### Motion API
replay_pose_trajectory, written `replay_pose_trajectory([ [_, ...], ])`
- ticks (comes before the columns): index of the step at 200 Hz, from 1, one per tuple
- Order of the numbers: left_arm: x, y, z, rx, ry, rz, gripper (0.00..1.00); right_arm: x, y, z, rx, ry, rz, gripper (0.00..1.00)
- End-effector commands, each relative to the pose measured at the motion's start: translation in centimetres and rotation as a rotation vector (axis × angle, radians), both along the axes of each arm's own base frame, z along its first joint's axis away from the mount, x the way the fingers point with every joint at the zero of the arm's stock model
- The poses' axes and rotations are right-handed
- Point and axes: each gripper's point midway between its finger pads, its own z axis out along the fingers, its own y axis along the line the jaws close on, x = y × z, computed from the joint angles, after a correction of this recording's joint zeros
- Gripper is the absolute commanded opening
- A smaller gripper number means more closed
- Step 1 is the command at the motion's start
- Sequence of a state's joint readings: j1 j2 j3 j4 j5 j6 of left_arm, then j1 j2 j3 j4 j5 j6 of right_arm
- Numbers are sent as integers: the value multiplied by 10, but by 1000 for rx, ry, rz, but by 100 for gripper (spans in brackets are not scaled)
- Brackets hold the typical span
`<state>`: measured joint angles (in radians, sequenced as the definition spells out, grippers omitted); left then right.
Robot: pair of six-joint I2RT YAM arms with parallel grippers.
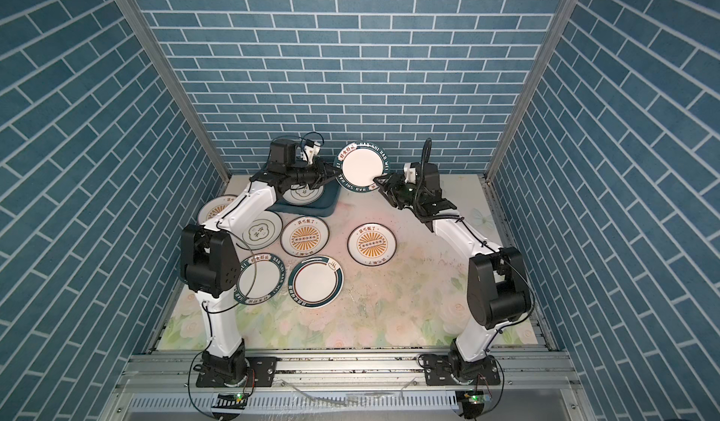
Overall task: Place the plates into the plastic bin on the countertop
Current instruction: 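Carry the plate into the bin with the left gripper while the right arm withdraws, then lower the plate into the bin, open the left gripper while the right arm reaches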
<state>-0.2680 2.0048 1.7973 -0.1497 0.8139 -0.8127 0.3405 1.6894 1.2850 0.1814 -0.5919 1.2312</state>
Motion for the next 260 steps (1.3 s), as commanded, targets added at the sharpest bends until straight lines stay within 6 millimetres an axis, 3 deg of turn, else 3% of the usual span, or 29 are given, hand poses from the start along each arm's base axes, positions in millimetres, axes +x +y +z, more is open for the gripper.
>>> replay_pose_trajectory([
  [1, 6, 13, 15, -32, -48, 7, 0, 6, -3, 14, -13, -57, -27, 61],
  [40, 28, 65, 7, -77, 13, 88, 0, 9, -21, -7, -110, -8, -89, 65],
  [81, 45, 148, -37, 5, 131, 266, 0, 11, -64, -22, -195, 28, -246, 67],
  [109, 51, 189, -70, 67, 218, 344, 0, 7, -100, -28, -354, 59, -300, 70],
  [133, 55, 200, -91, 123, 254, 347, 0, 18, -133, -29, -569, 98, -310, 70],
  [167, 66, 203, -119, 119, 285, 340, 0, 43, -157, -37, -782, 131, -289, 70],
  [205, 74, 210, -131, 116, 307, 347, 0, 51, -167, -44, -866, 179, -289, 70],
  [260, 78, 226, -142, 136, 326, 371, 0, 43, -170, -55, -898, 210, -265, 70],
])
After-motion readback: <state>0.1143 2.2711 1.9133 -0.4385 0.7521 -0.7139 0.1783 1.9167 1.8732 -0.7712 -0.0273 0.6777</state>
